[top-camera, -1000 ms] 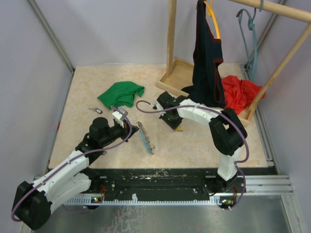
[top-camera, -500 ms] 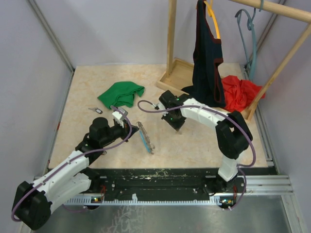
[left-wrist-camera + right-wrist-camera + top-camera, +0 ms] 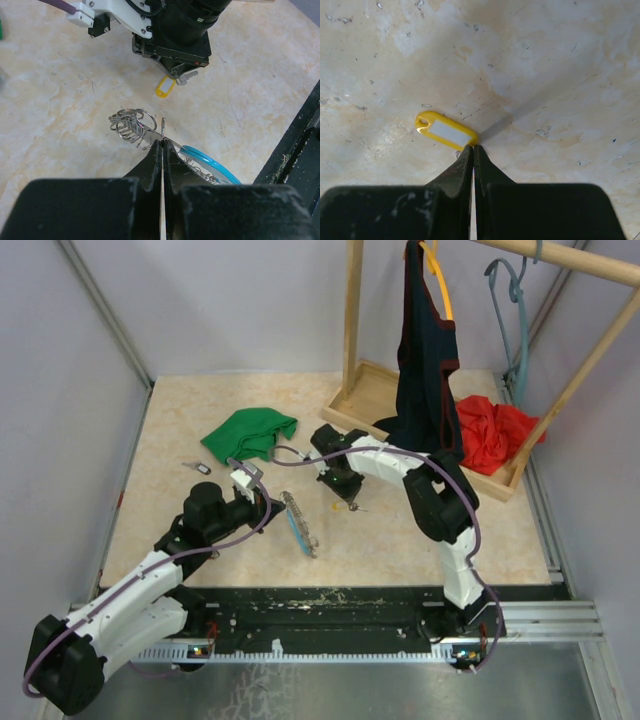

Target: Put the keys on the keyring

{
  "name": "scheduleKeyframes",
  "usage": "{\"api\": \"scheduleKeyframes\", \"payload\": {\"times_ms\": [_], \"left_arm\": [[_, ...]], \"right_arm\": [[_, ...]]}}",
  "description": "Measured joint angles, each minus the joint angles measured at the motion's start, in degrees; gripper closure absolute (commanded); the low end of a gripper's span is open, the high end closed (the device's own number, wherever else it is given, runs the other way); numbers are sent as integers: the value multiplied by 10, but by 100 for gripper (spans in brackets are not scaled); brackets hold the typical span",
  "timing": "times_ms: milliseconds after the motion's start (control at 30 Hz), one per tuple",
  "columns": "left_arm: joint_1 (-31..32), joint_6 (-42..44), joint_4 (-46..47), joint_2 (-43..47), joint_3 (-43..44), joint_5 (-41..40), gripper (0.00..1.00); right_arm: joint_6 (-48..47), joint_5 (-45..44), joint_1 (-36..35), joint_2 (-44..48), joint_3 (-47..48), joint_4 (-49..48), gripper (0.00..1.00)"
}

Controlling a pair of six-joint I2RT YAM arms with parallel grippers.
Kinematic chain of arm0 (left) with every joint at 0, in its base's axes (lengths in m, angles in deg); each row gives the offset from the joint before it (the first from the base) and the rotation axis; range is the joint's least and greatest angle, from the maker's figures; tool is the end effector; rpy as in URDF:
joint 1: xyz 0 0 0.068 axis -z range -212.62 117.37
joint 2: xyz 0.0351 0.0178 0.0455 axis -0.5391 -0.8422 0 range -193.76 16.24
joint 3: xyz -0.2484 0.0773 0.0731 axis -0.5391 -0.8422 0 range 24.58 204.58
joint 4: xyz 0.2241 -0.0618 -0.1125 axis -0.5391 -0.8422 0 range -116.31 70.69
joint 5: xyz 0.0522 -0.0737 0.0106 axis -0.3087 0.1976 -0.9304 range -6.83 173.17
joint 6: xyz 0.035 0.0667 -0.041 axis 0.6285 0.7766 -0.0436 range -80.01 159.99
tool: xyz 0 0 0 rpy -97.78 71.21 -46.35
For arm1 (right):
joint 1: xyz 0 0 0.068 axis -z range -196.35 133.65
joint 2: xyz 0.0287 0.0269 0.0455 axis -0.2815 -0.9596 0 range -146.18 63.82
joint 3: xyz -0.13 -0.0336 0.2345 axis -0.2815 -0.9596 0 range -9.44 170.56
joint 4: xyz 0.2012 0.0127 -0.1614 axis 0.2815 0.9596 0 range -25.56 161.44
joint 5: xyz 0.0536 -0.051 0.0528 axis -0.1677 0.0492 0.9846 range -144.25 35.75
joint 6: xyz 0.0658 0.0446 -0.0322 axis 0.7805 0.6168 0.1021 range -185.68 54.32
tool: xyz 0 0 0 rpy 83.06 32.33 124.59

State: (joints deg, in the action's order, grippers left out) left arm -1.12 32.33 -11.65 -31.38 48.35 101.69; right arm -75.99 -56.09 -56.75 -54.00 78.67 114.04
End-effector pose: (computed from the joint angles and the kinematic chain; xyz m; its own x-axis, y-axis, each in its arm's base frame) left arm 0.1826 -0.1402 0.2232 -0.3362 0.0578 -0.9400 0.7171 0.6627 -0.2158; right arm 0.3132 0.2634 0.1301 -0.6210 -0.7635 -0.1770 -0.7668 0.6386 -0.0643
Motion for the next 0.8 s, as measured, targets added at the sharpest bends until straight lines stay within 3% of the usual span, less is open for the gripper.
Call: {"api": "scheduleKeyframes", "payload": {"times_ms": [333,800], "left_arm": [[0,0,0,0,0,0,100],[0,0,2,-3,2,1,100]], "right_arm": [[0,28,0,31,-53,-78,76],[18,68,14,253,-309,-297,69]]}}
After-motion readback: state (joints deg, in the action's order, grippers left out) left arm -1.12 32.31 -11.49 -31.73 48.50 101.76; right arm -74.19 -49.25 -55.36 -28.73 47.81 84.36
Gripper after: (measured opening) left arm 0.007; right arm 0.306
